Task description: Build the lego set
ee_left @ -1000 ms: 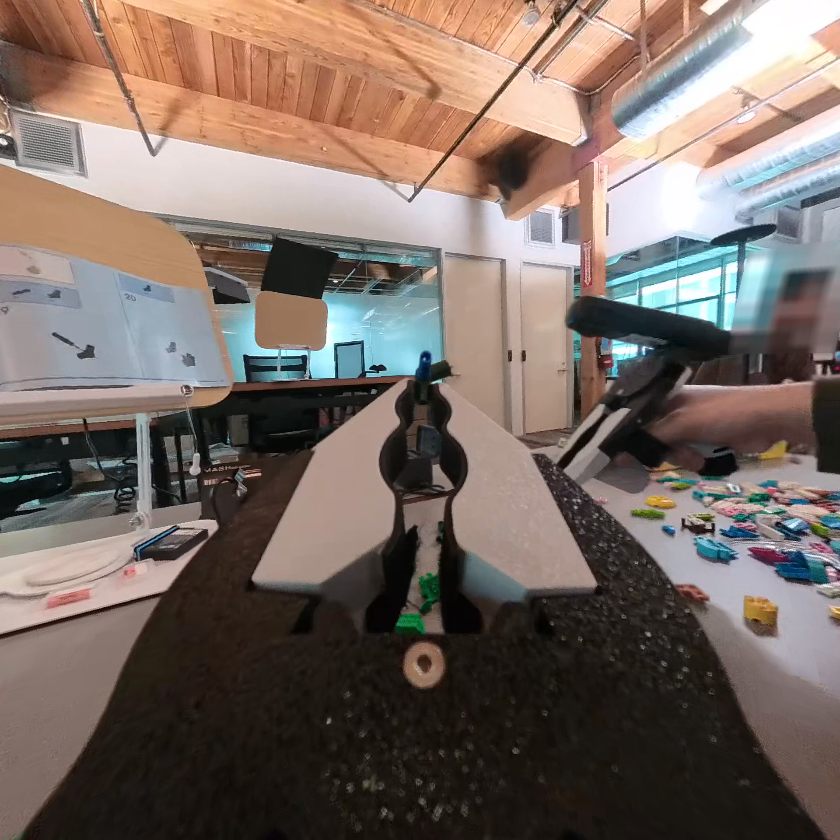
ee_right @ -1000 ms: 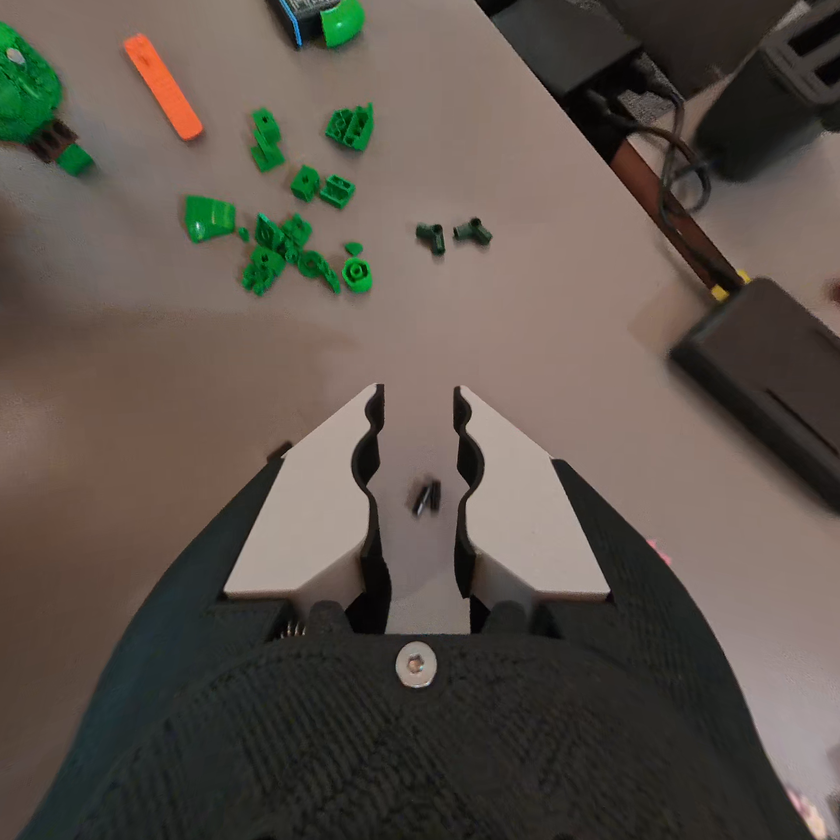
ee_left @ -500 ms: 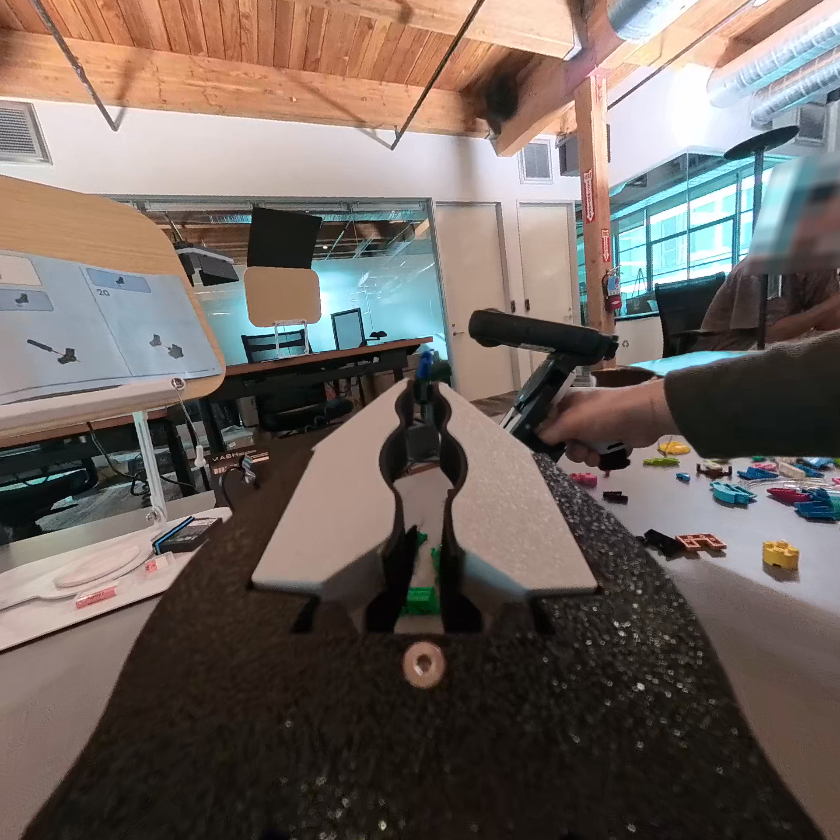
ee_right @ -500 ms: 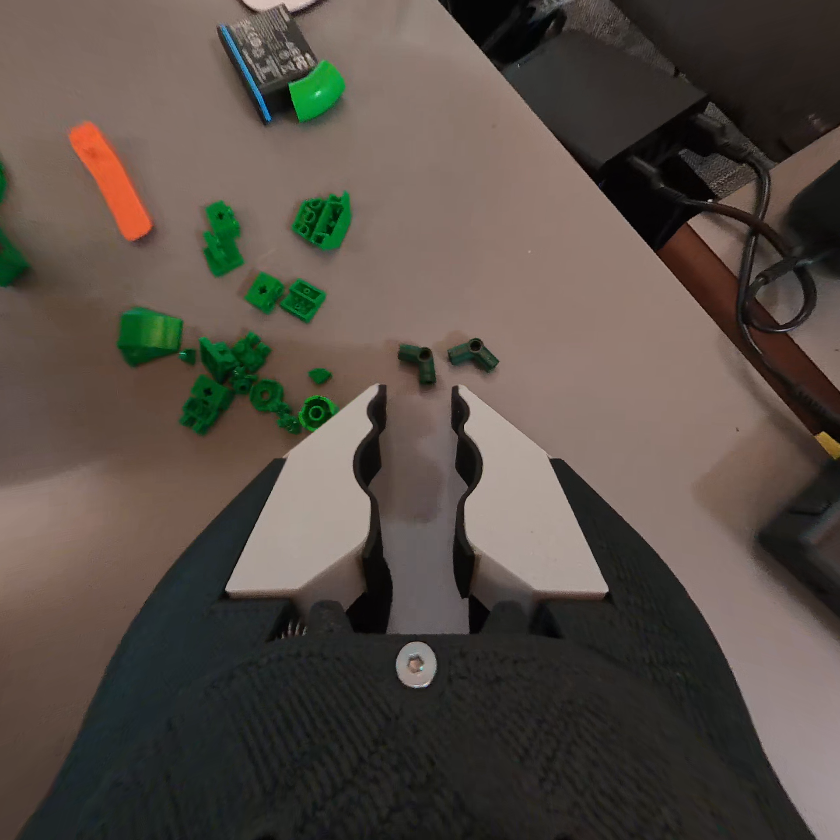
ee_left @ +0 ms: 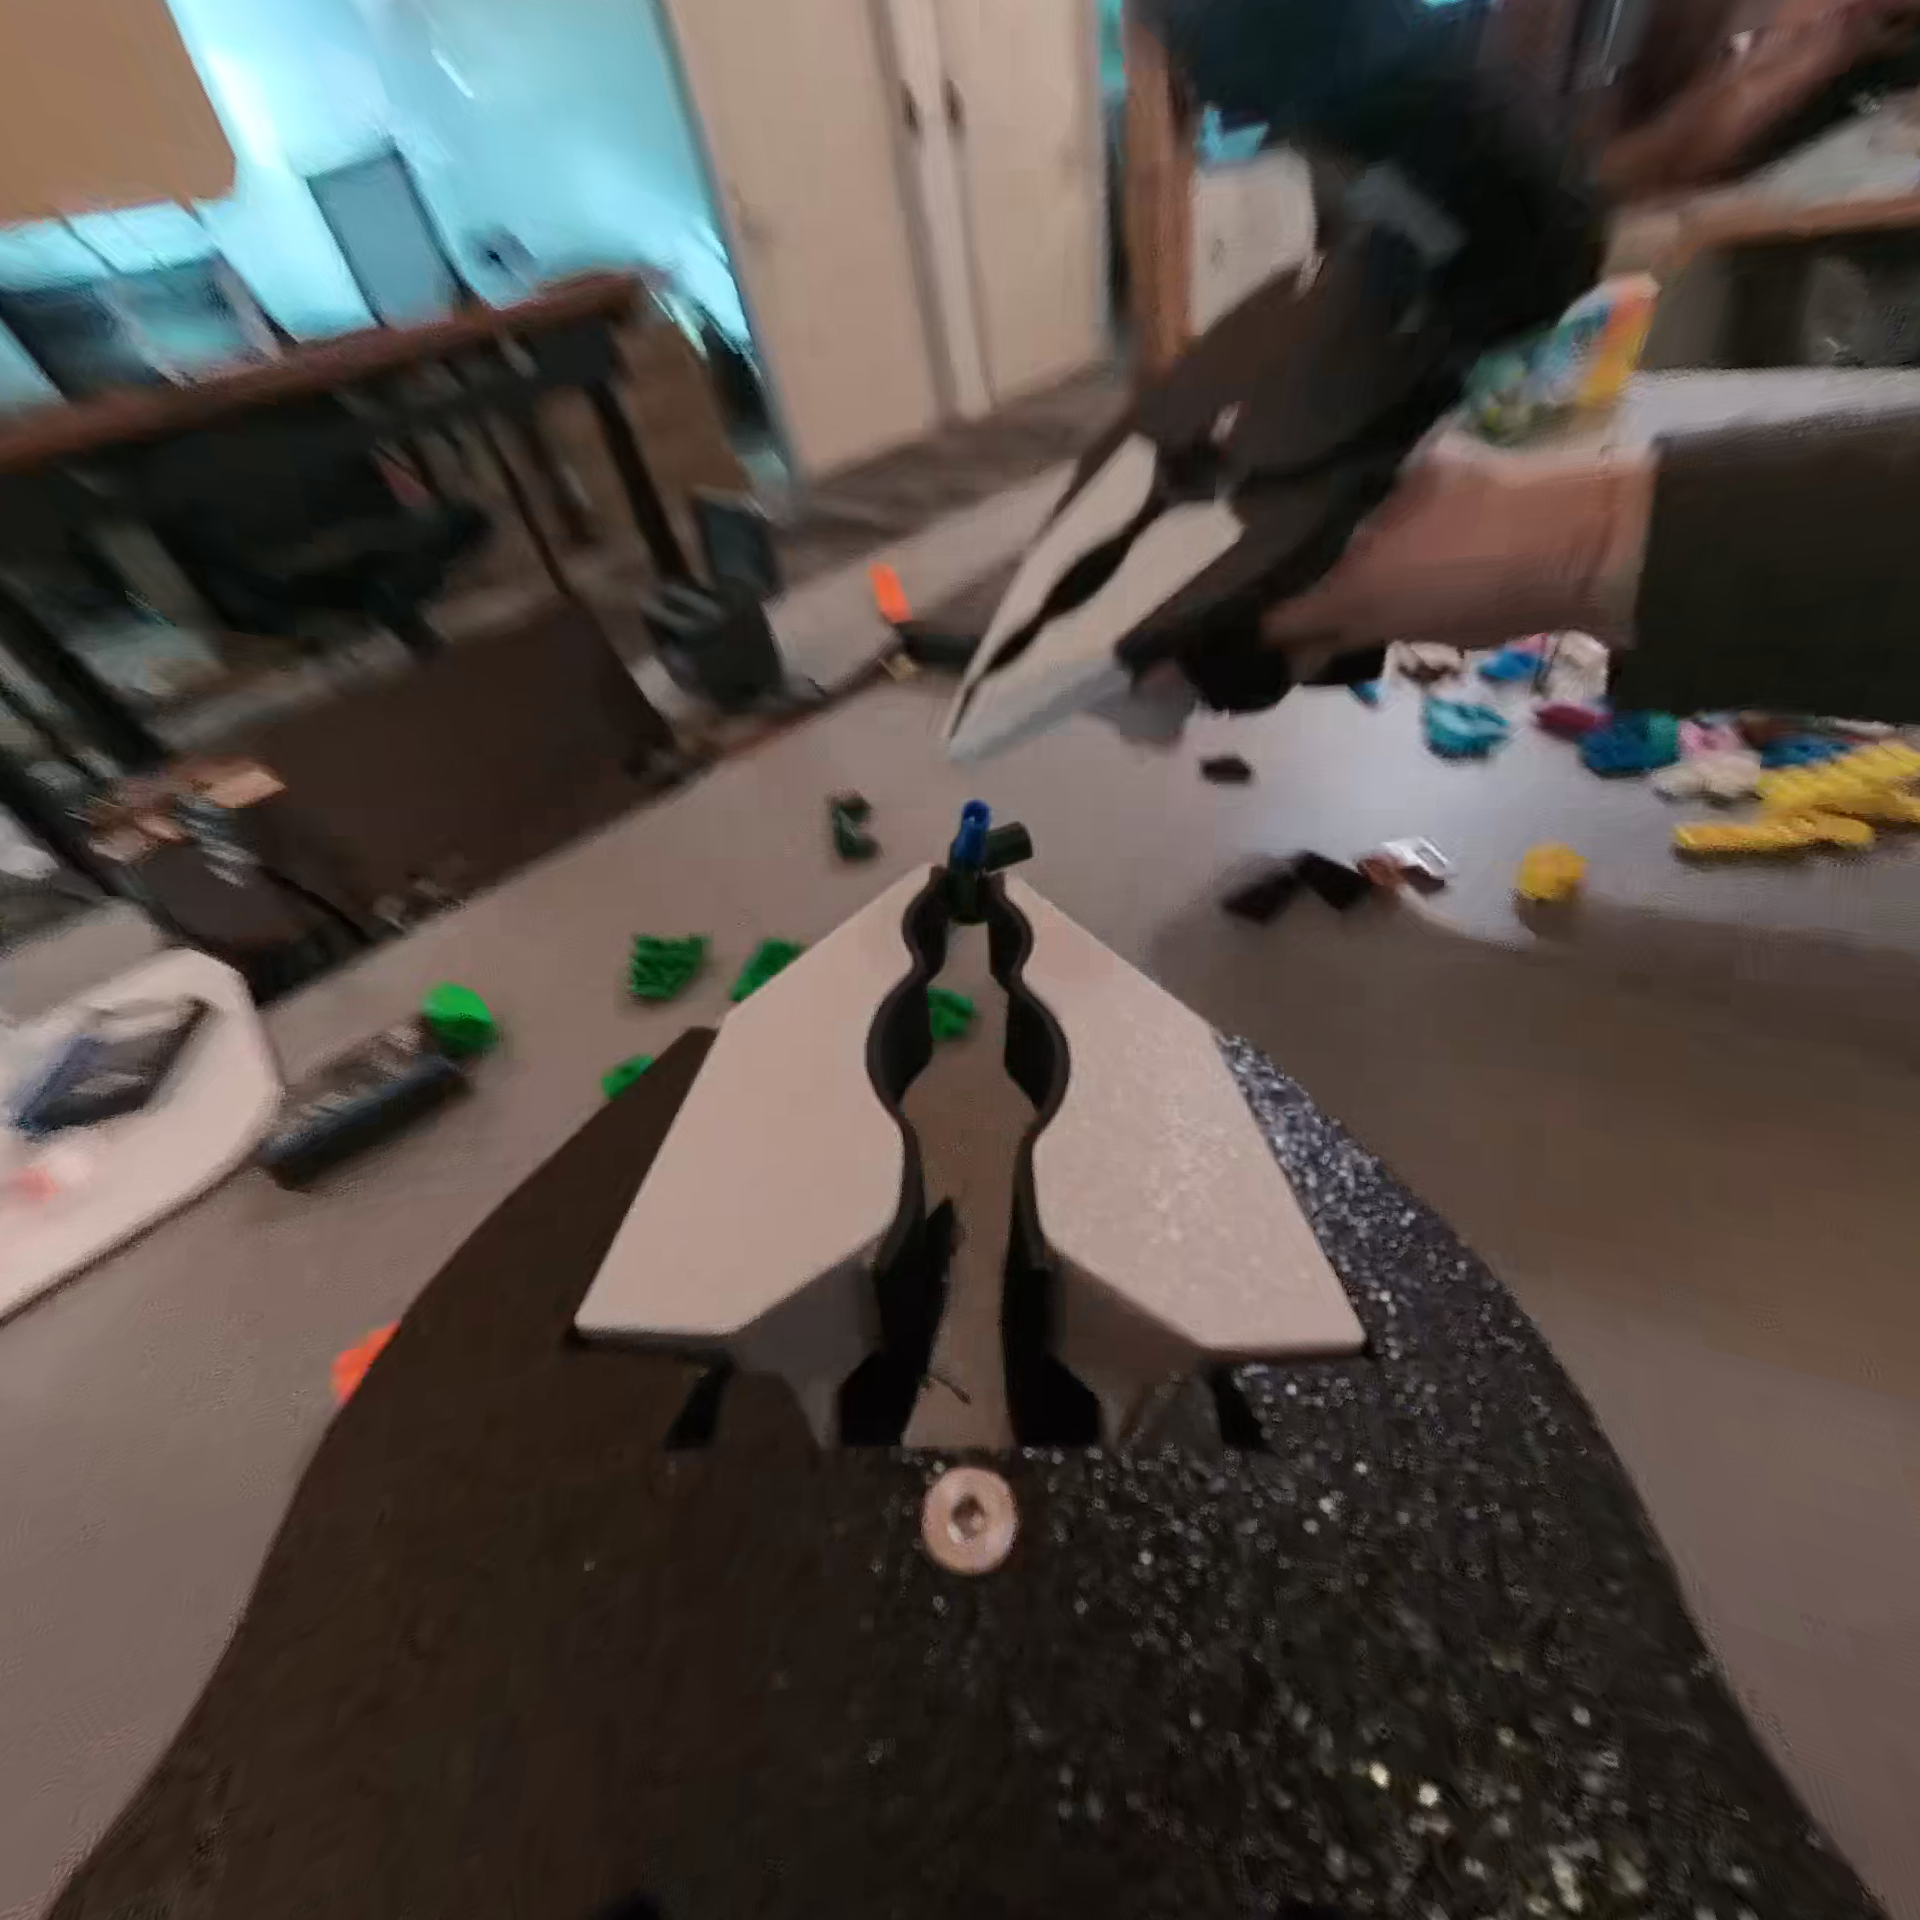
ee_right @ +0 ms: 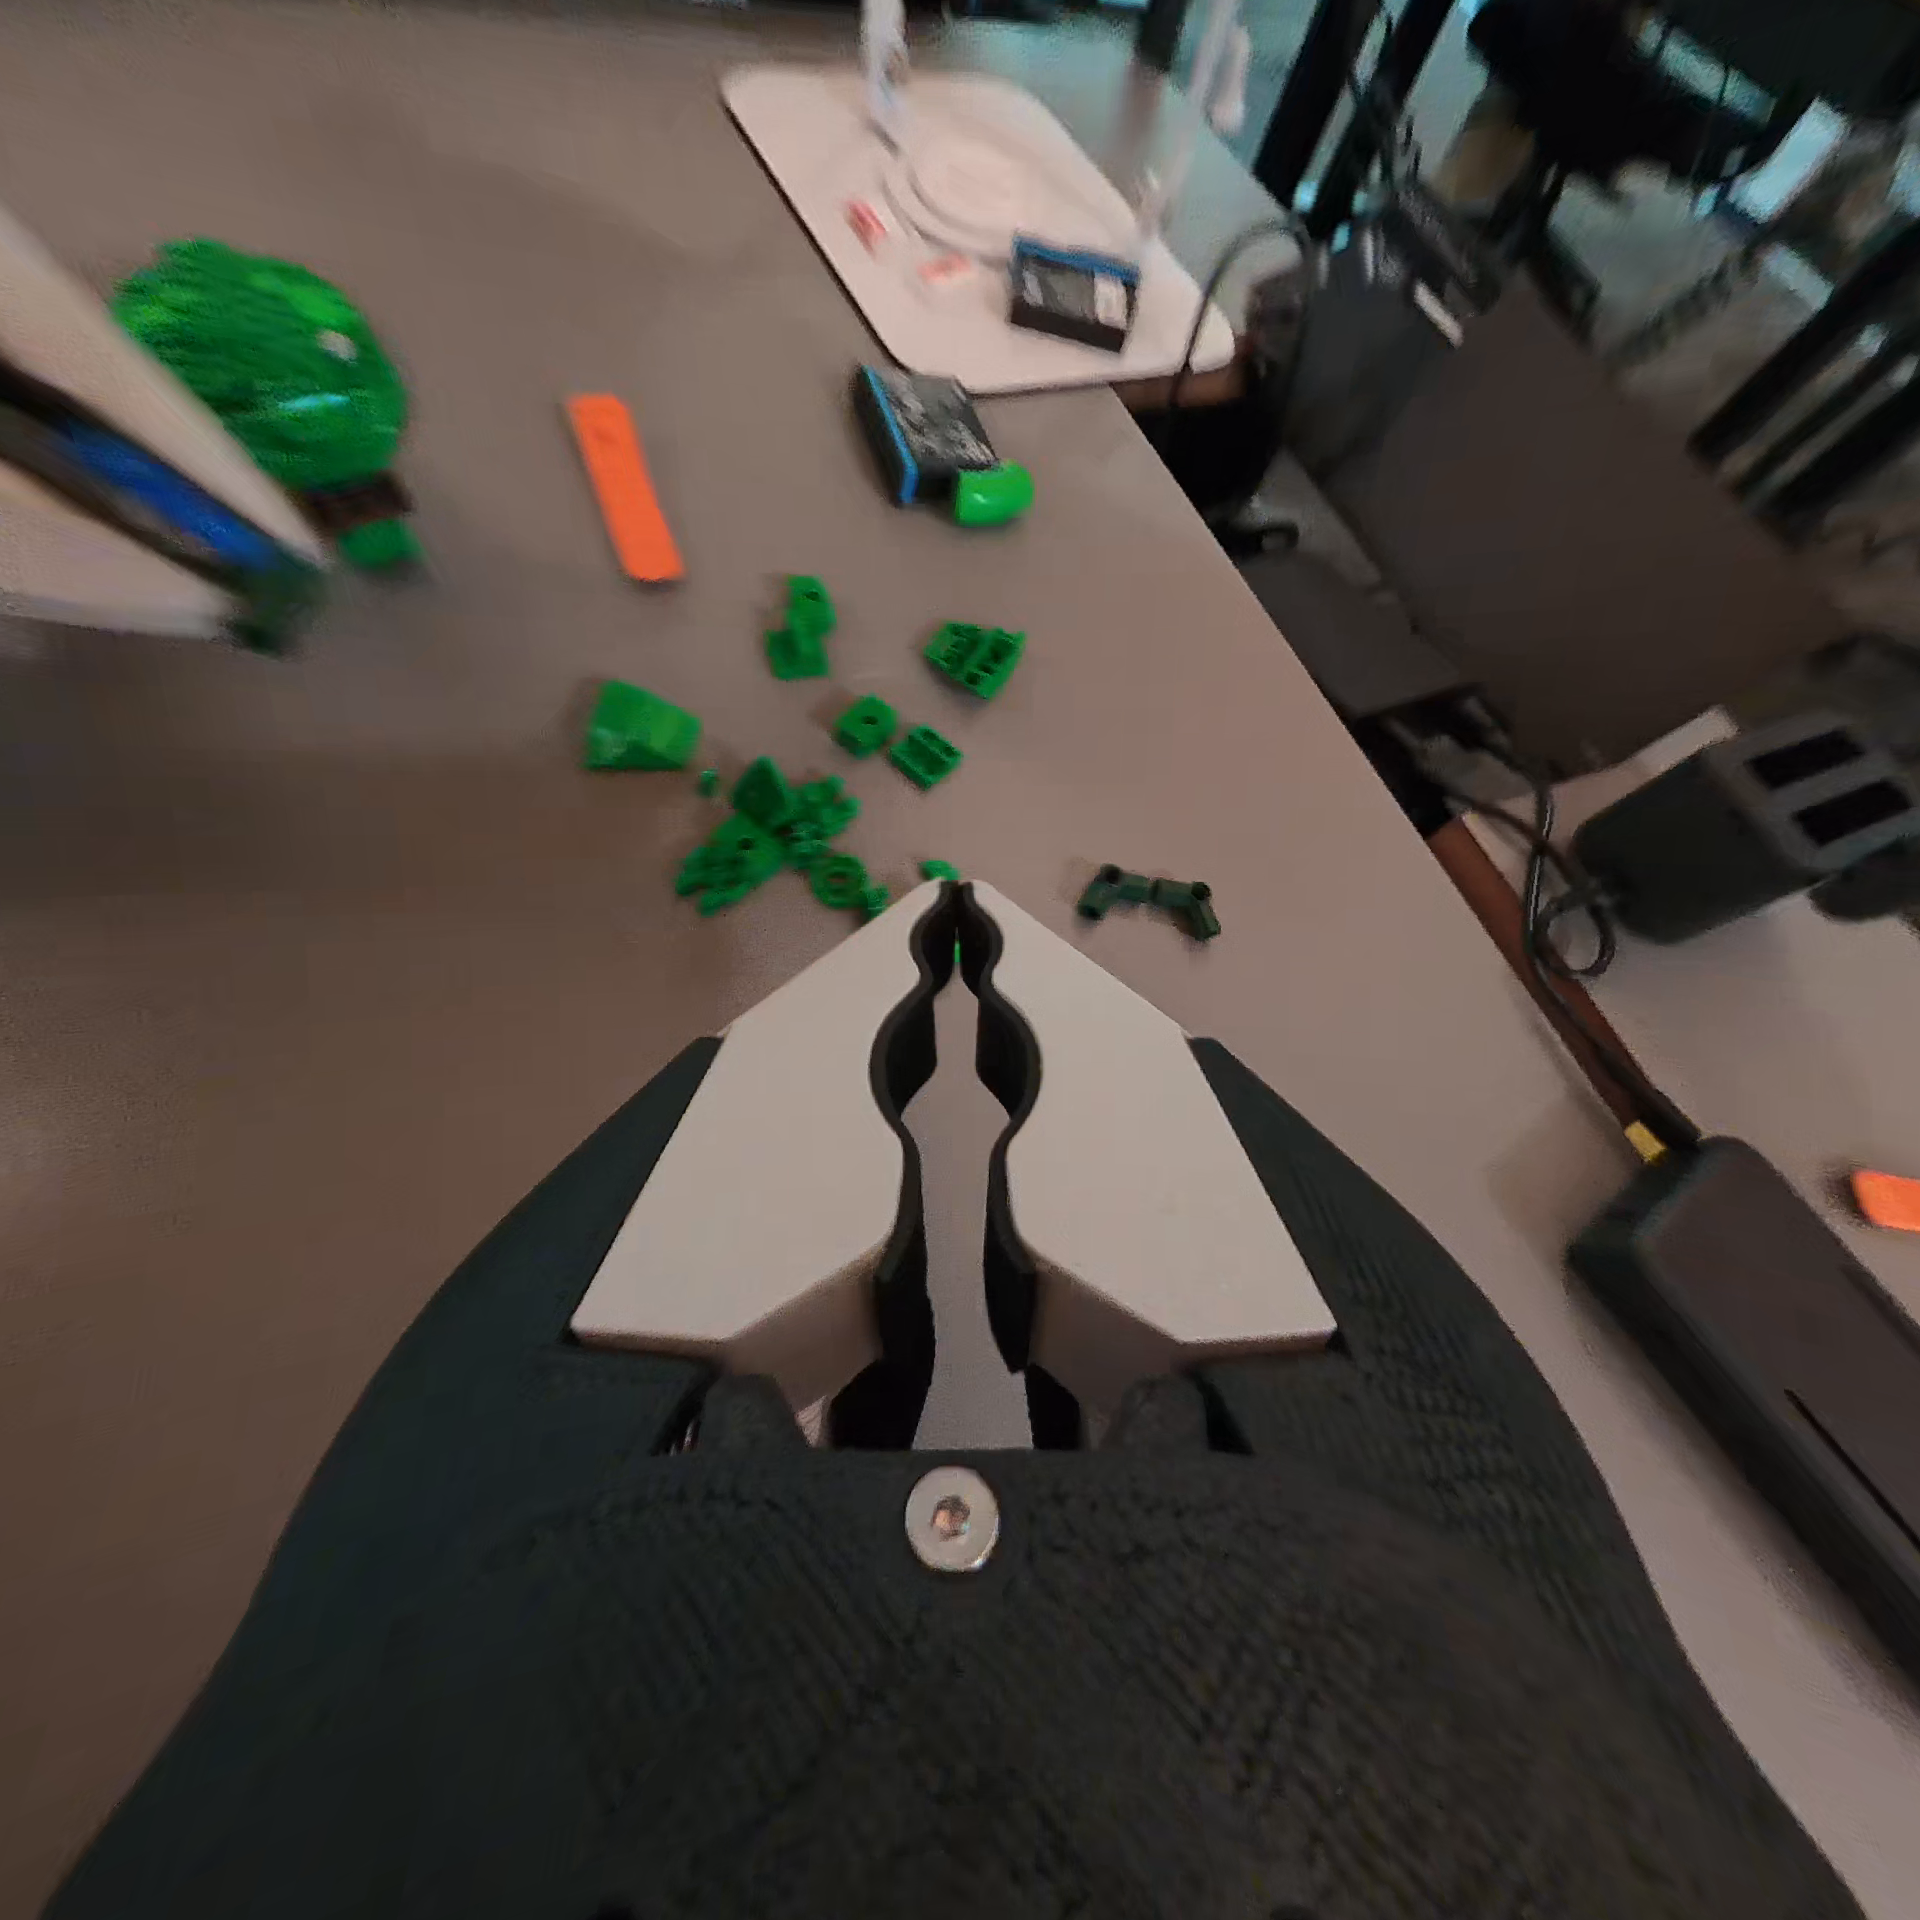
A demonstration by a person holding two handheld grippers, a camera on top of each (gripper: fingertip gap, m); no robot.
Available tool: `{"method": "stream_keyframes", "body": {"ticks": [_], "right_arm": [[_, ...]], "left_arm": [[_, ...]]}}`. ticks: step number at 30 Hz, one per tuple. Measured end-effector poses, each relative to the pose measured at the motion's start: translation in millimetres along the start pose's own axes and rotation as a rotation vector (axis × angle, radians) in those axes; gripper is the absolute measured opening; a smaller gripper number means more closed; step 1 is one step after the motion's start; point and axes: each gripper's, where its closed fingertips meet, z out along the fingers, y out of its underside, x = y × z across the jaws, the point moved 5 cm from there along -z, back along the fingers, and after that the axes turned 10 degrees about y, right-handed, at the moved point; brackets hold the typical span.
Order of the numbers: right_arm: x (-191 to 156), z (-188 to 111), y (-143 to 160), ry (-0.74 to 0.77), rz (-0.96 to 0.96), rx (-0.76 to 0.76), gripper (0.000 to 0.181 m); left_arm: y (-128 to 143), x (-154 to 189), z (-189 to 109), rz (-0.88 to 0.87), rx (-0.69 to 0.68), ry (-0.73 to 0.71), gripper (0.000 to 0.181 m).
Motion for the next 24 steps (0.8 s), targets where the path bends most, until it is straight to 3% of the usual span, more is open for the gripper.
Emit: {"method": "stream_keyframes", "body": {"ticks": [5,9,12,16,19,24], "right_arm": [[-41,-47,-1,-0.001,-0.103,0.098,0.000],[-49,-57,10,0.035,-0.090,0.081,0.000],[-26,-37,18,0.082,0.008,0.004,0.000],[13,18,31,0.055,0.223,-0.122,0.024],[24,51,35,0.007,0.374,-0.170,0.024],[31,70,28,0.039,0.340,-0.246,0.018]], "left_arm": [[26,21,15,-0.094,-0.240,0.206,0.005],[48,36,19,-0.164,-0.424,0.306,0.005],[60,34,22,-0.172,-0.481,0.288,0.005],[61,33,23,-0.217,-0.466,0.301,0.006],[62,32,22,-0.220,-0.468,0.293,0.005],[62,33,22,-0.225,-0.469,0.287,0.006]]}}
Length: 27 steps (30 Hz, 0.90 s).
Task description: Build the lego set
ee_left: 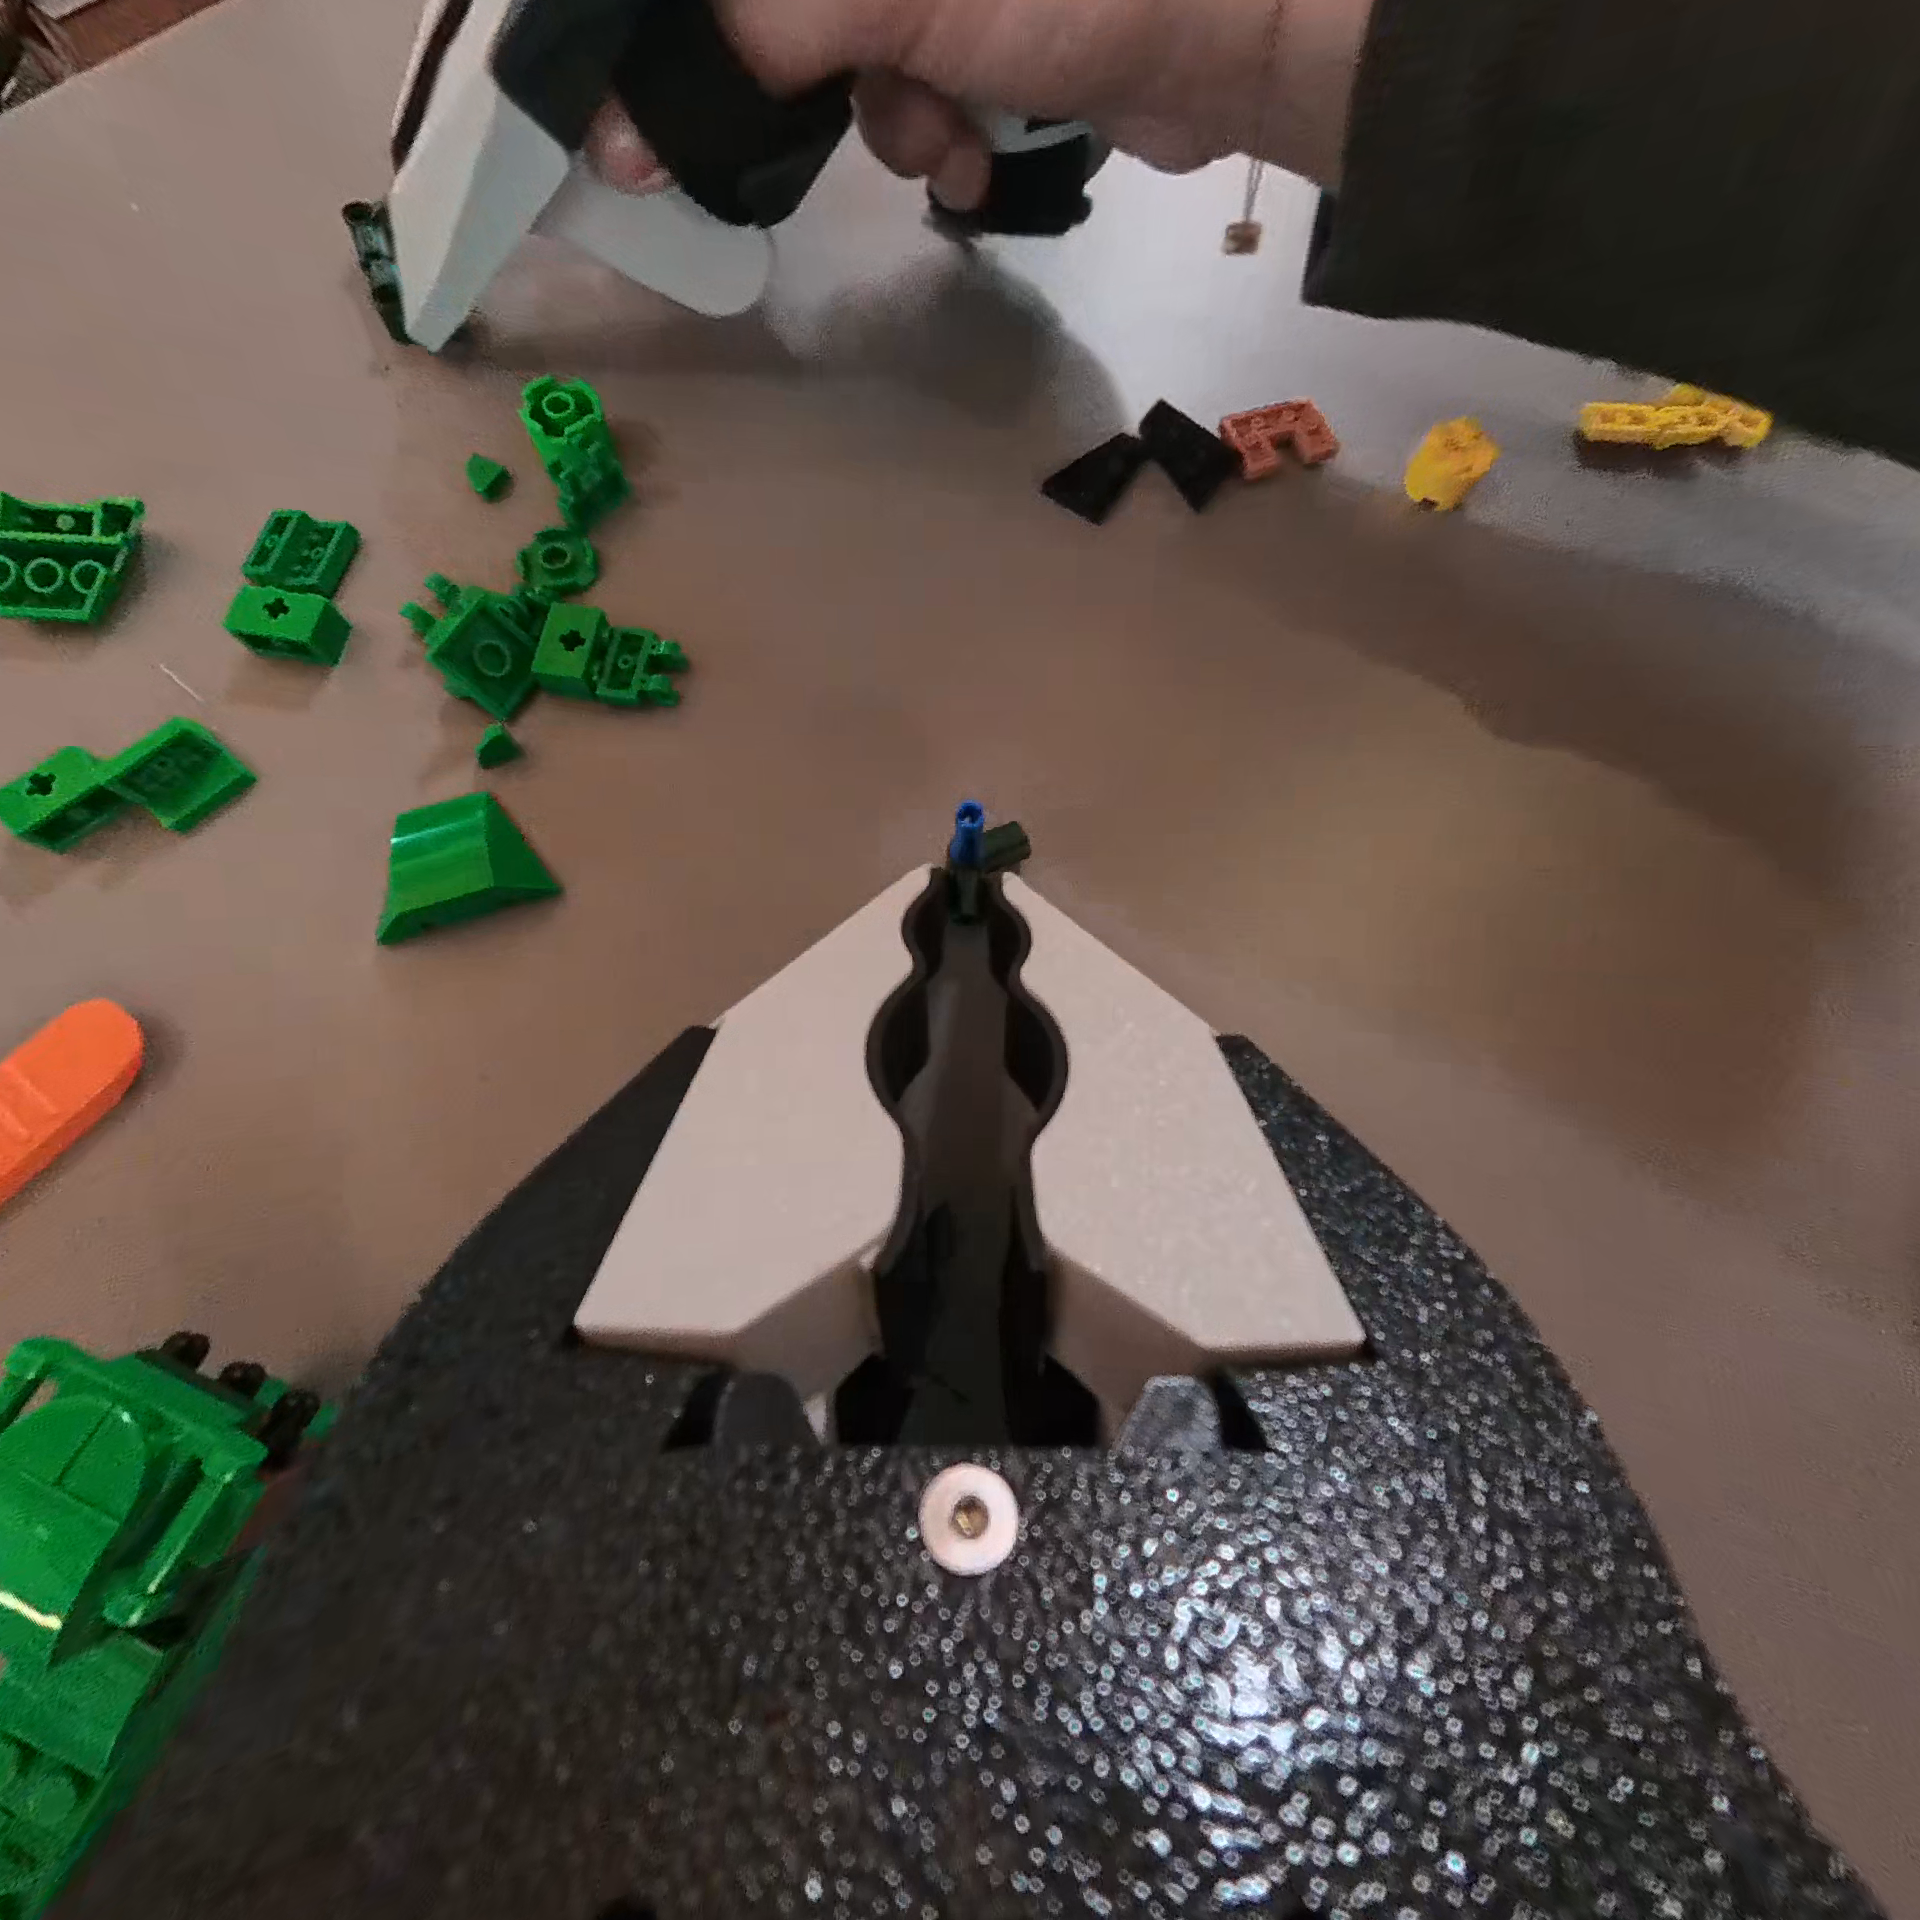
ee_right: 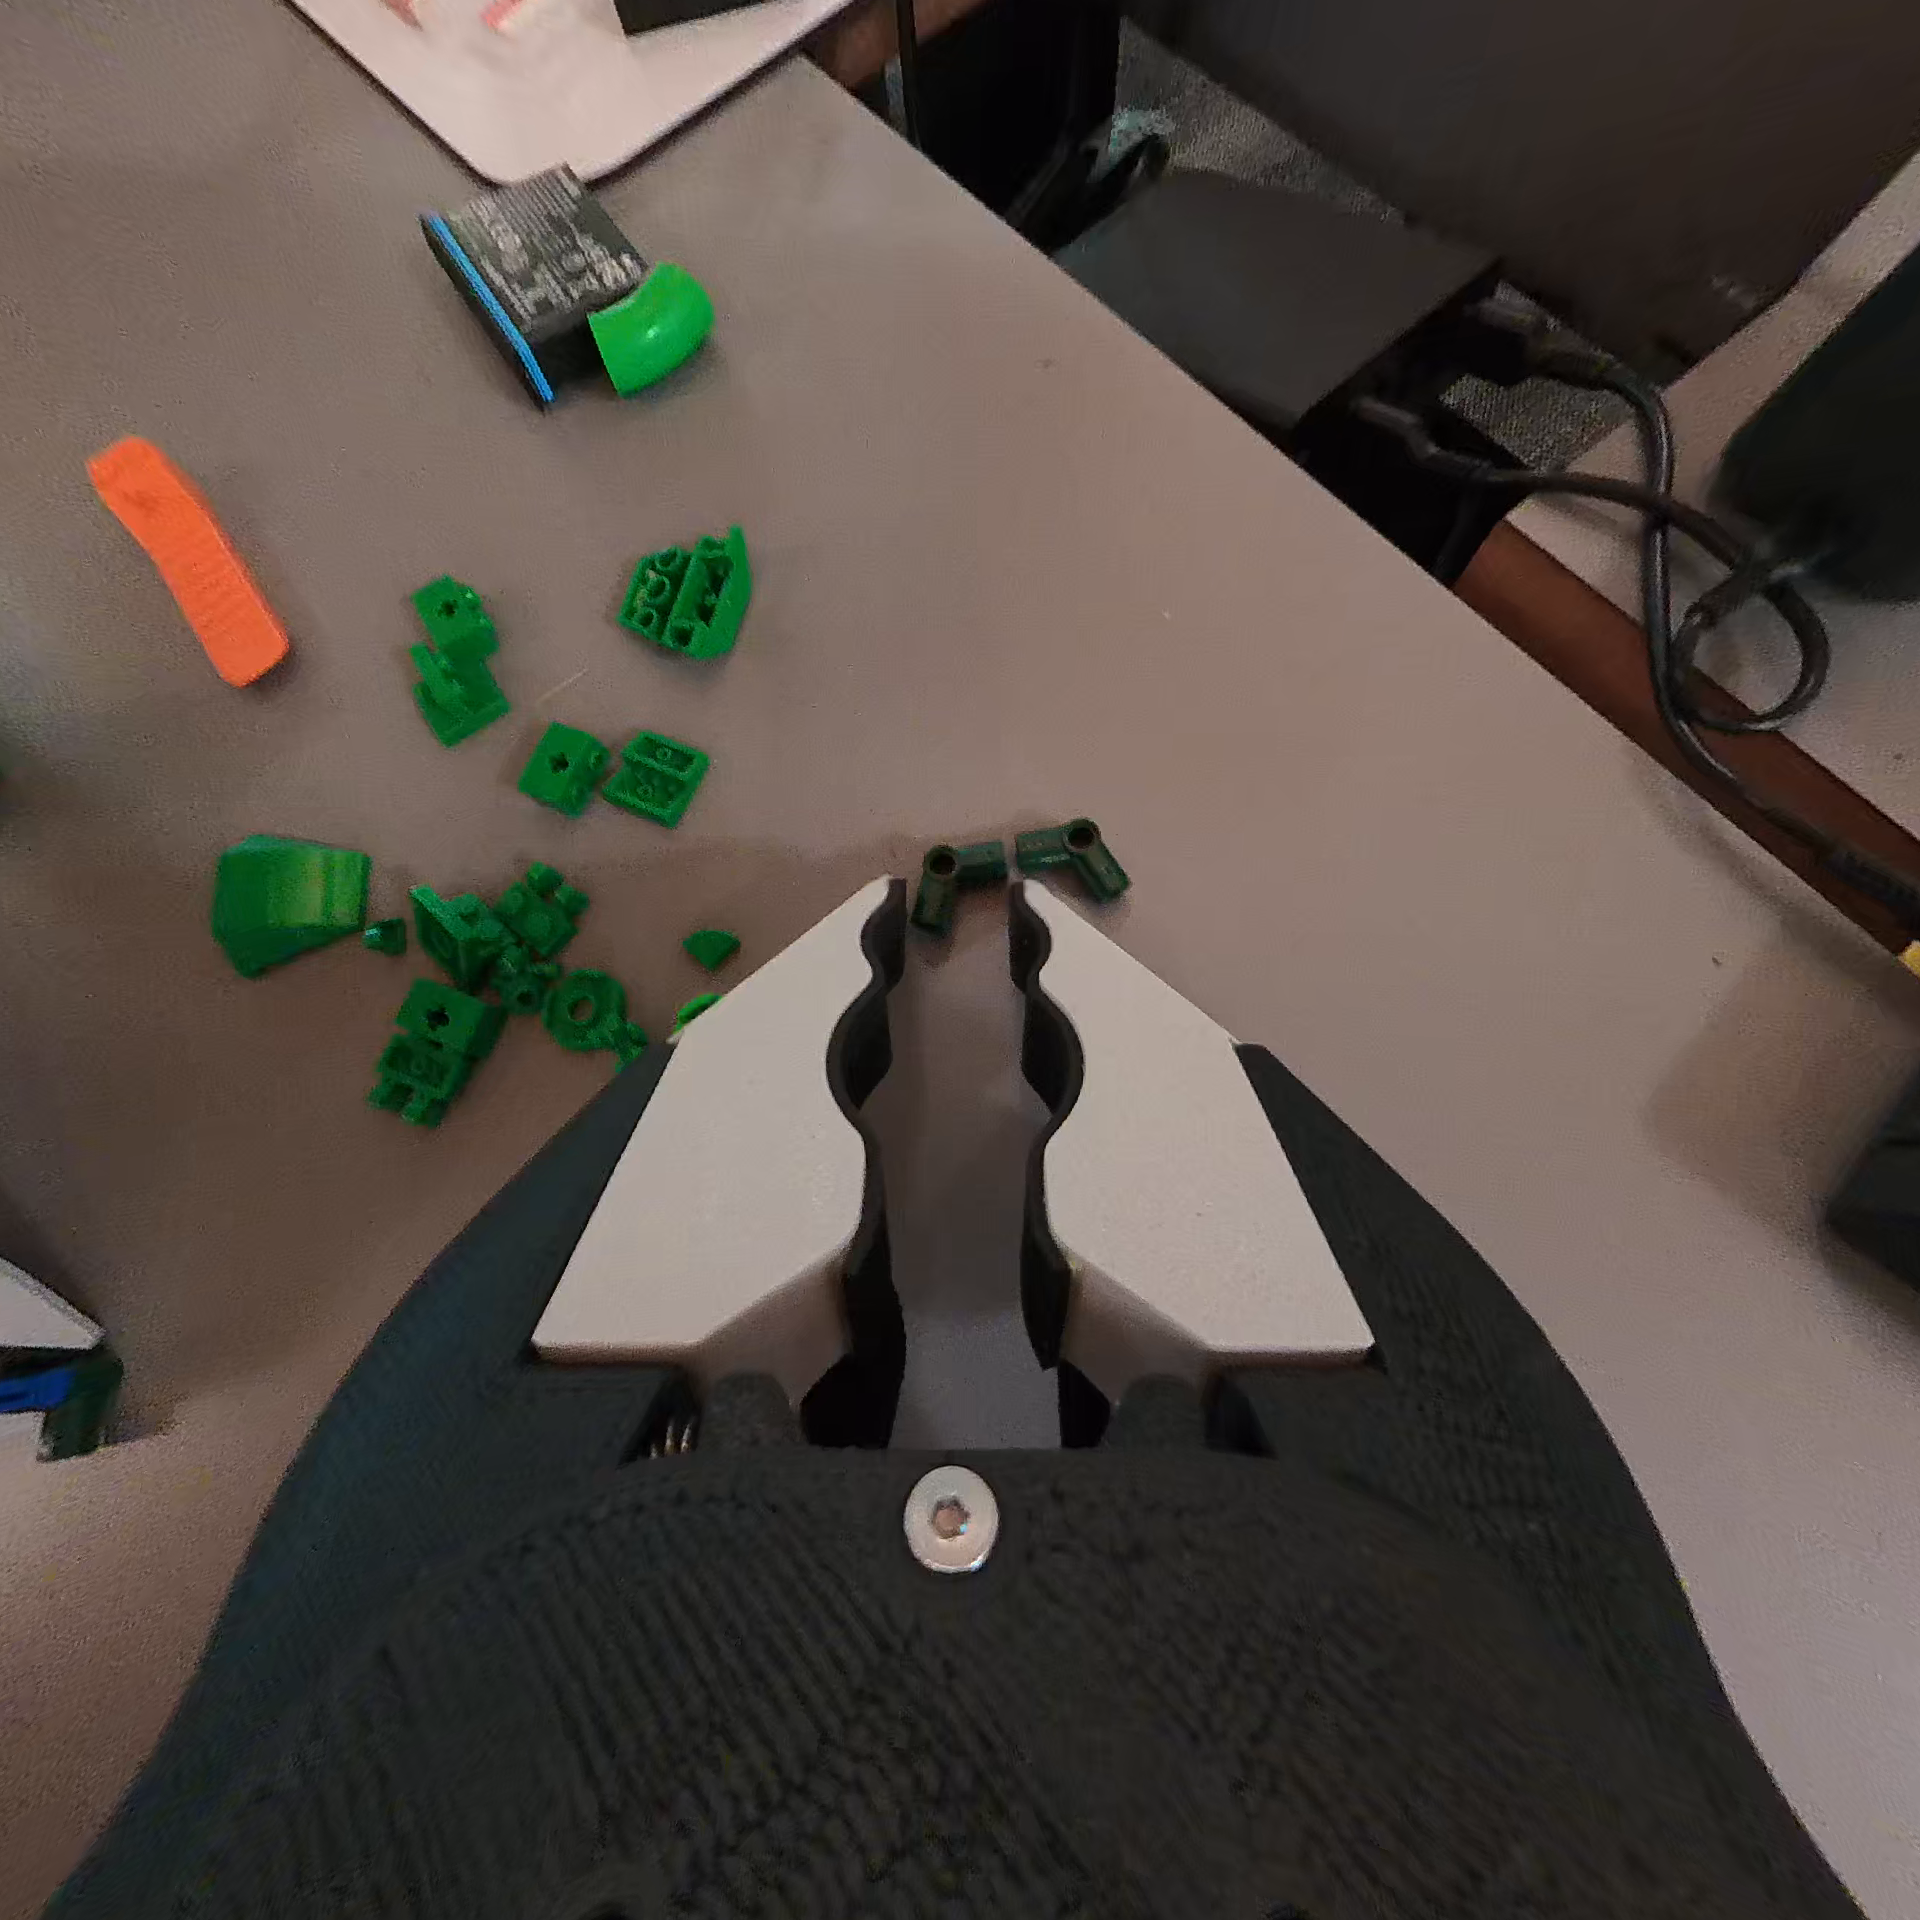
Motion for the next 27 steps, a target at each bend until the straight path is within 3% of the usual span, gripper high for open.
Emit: {"method": "stream_keyframes", "body": {"ticks": [2,6,9,17,22,27], "right_arm": [[-1,2,-1,0.013,-0.004,-0.016,0.006],[-6,-6,1,0.047,-0.072,0.006,0.005],[-20,-31,9,0.024,-0.089,0.041,0.005],[-87,-123,77,-0.051,0.019,-0.068,0.005],[-113,-140,110,-0.076,0.092,-0.120,0.005],[-128,-147,119,-0.097,0.142,-0.115,0.012]], "left_arm": [[0,0,0,-0.012,0.003,0.005,0.006],[0,0,0,-0.007,0.004,0.002,0.006],[0,0,0,-0.004,0.004,0.005,0.006],[-2,4,0,-0.006,0.029,0.069,0.015],[-4,8,-2,-0.065,0.083,0.172,0.027],[-8,4,-16,-0.030,0.126,0.151,0.034]]}}
